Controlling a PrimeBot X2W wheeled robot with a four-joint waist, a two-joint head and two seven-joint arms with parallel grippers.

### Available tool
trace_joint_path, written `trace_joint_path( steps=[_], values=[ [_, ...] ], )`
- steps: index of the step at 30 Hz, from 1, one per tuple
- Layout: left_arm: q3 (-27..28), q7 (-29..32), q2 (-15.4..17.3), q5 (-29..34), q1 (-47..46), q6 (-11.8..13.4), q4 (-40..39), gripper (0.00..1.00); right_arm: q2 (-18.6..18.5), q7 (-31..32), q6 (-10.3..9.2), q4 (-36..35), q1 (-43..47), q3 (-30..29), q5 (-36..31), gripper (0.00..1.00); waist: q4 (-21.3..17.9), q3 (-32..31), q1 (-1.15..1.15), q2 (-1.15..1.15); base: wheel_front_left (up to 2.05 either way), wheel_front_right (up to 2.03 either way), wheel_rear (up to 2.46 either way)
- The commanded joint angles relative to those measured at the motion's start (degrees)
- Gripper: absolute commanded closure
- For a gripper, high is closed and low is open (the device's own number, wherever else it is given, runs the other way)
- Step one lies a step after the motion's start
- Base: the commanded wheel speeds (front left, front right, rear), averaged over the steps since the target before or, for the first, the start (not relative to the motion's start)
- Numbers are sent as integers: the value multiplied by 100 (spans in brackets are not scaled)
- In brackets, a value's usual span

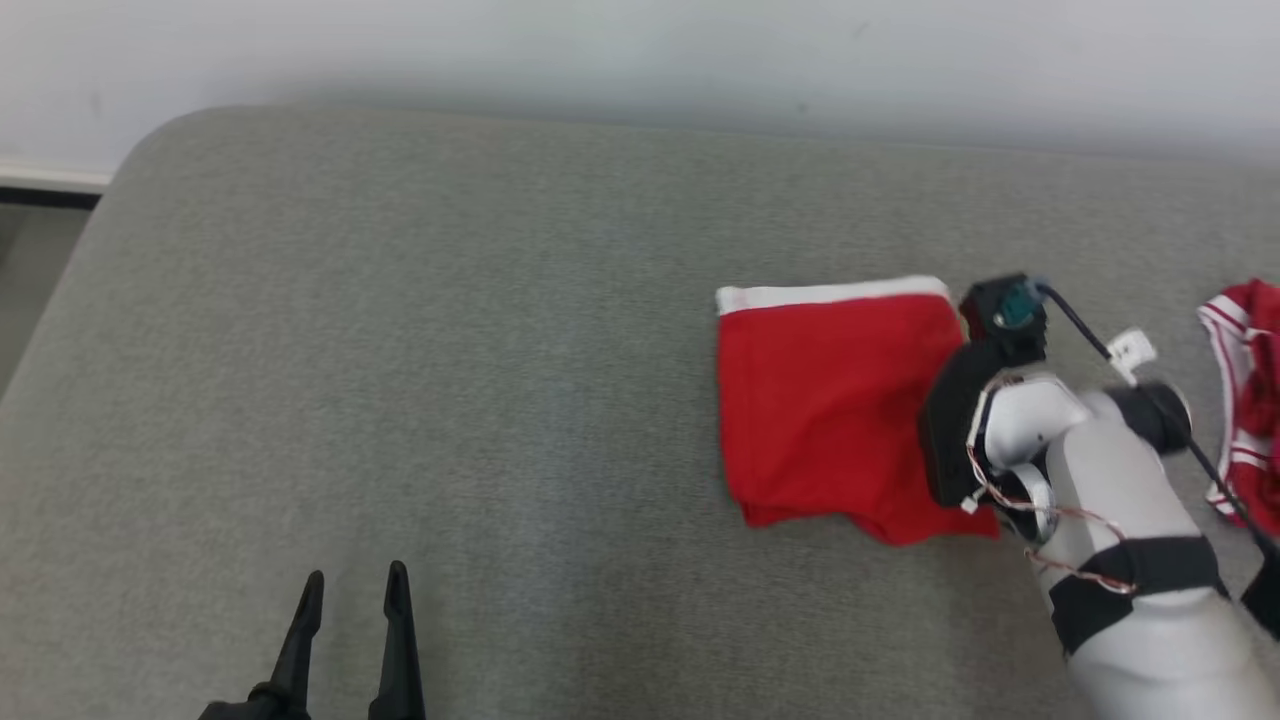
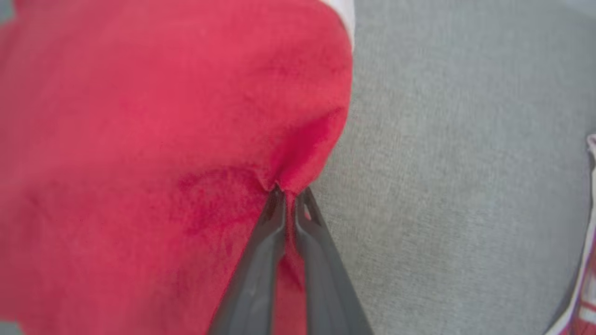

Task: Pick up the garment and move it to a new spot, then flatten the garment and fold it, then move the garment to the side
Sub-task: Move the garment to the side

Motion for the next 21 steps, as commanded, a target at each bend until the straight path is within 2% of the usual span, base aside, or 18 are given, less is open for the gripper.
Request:
trace_joint_path(
  steps=[1, 5, 8, 11, 21],
  values=[
    [43, -16, -3, 13, -7, -13, -4, 0, -108, -44, 14, -91, -200, 215, 77, 100, -421, -119, -1, -1, 0, 0, 0],
    [143, -15, -4, 56, 58, -39, -1, 0, -437, 17, 14, -265, -604, 920, 335, 100, -888, -145, -1, -1, 0, 0, 0],
    [206, -16, -2, 83, -8, -88, -9, 0, -681, 67, 14, -324, -913, 1210, 533, 100, -1170, -94, -1, -1, 0, 0, 0],
    [202, -16, -2, 97, -86, -114, -6, 0, -896, 11, 14, -301, -1105, 1336, 666, 100, -1367, -44, -1, -1, 0, 0, 0],
    [142, -15, -1, 221, -234, -205, 35, 0, -1407, -215, 14, -269, -1457, 1455, 819, 100, -1608, 248, -1, -1, 0, 0, 0]
  ],
)
